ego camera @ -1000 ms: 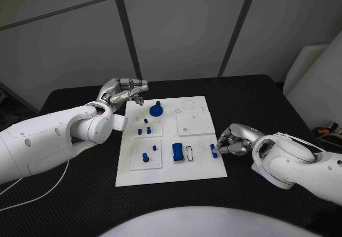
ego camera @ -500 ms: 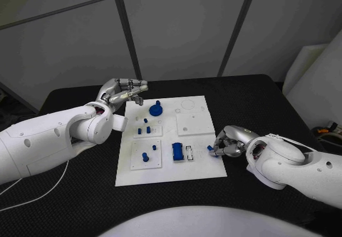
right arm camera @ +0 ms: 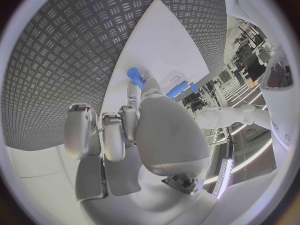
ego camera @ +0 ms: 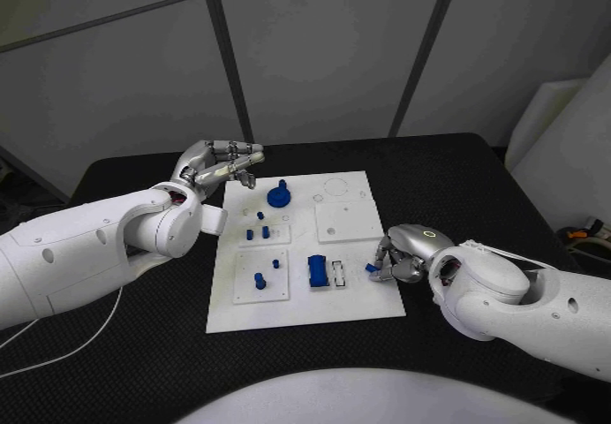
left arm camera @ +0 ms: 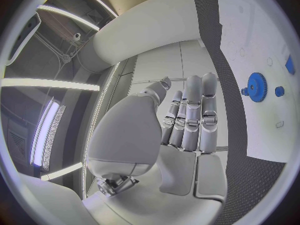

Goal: Assemble the parts on the task board

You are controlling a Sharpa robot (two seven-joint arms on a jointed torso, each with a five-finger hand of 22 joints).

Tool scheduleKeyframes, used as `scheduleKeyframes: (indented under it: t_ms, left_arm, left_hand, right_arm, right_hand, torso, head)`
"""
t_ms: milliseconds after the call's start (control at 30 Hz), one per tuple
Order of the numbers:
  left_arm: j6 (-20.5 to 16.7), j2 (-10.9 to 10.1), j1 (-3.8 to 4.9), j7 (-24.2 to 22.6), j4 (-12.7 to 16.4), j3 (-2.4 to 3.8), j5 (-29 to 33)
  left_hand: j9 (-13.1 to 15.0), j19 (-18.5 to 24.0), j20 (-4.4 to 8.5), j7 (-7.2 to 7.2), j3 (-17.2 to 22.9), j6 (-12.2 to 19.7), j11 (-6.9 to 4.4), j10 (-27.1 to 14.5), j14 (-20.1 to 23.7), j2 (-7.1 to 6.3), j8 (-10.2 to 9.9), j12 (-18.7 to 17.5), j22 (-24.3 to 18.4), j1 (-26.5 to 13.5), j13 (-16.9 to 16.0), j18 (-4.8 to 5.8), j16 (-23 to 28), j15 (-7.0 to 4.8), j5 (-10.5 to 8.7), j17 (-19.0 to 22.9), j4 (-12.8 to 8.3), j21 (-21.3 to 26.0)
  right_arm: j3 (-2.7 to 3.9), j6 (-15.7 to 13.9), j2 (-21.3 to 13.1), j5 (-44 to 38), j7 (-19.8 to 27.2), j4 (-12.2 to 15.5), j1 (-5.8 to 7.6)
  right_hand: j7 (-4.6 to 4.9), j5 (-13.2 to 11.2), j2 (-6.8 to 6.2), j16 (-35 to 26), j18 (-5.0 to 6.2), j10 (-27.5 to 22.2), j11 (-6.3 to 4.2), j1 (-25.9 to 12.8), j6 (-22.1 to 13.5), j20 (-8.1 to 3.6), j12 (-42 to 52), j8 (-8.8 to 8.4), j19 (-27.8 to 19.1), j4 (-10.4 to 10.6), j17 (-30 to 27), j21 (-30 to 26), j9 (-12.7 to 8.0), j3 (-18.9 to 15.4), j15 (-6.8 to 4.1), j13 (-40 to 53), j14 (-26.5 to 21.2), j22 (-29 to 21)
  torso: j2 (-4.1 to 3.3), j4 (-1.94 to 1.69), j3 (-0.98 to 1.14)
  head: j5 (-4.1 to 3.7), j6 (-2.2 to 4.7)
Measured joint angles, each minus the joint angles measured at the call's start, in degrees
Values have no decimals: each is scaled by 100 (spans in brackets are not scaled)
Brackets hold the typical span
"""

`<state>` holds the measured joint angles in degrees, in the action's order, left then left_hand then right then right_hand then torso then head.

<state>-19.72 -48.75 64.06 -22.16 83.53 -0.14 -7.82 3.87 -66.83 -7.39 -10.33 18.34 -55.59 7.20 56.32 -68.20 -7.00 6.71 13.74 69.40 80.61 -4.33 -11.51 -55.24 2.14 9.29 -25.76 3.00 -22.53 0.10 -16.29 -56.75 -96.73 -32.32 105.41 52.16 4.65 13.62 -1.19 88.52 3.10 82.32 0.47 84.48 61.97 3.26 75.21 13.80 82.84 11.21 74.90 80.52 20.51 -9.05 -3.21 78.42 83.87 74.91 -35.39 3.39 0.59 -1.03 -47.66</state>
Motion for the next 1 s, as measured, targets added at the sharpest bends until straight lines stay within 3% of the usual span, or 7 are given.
scheduleKeyframes:
  t_ms: [167,500,700,1000]
  left_arm:
    - [1,-6,0,0,3,0,0]
    - [2,-10,-4,0,5,0,0]
    - [3,-10,-5,0,3,0,0]
    - [3,-10,-7,0,11,0,0]
  left_hand:
    - [0,0,0,0,0,0,0,0,0,0,0,0,0,0,0,0,0,0,0,0,0,0]
    - [0,0,0,0,0,0,0,0,0,0,0,0,0,0,0,0,0,0,0,-1,0,0]
    - [0,0,0,0,0,0,0,0,0,0,0,0,0,0,0,0,0,0,0,0,0,0]
    - [0,0,0,0,0,0,0,0,0,0,0,0,0,0,0,0,0,0,0,0,0,0]
  right_arm:
    - [1,131,23,-313,-108,60,-8]
    - [-20,130,-59,-419,-311,249,-39]
    - [-40,-189,-144,63,-400,340,-61]
    - [-67,-903,-51,1196,-333,400,-92]
  right_hand:
    - [-19,28,-28,0,0,18,-18,28,17,-2,-24,-5,2,-84,0,0,2,115,-18,80,19,0]
    - [-93,752,11,0,0,-1,-40,-11,69,-42,-24,-55,41,-1,4,0,64,417,-59,91,17,0]
    - [-105,1033,40,0,0,-12,-71,19,51,-63,-23,-46,20,37,4,0,74,570,-58,91,17,0]
    - [-107,1052,40,0,0,-11,-71,20,56,-83,-22,-32,40,83,3,0,122,616,-58,91,17,0]
  torso:
    - [1,3,1]
    - [3,4,2]
    - [6,2,-2]
    - [-1,-7,-5]
  head:
    - [10,1]
    - [14,5]
    - [31,14]
    - [62,27]
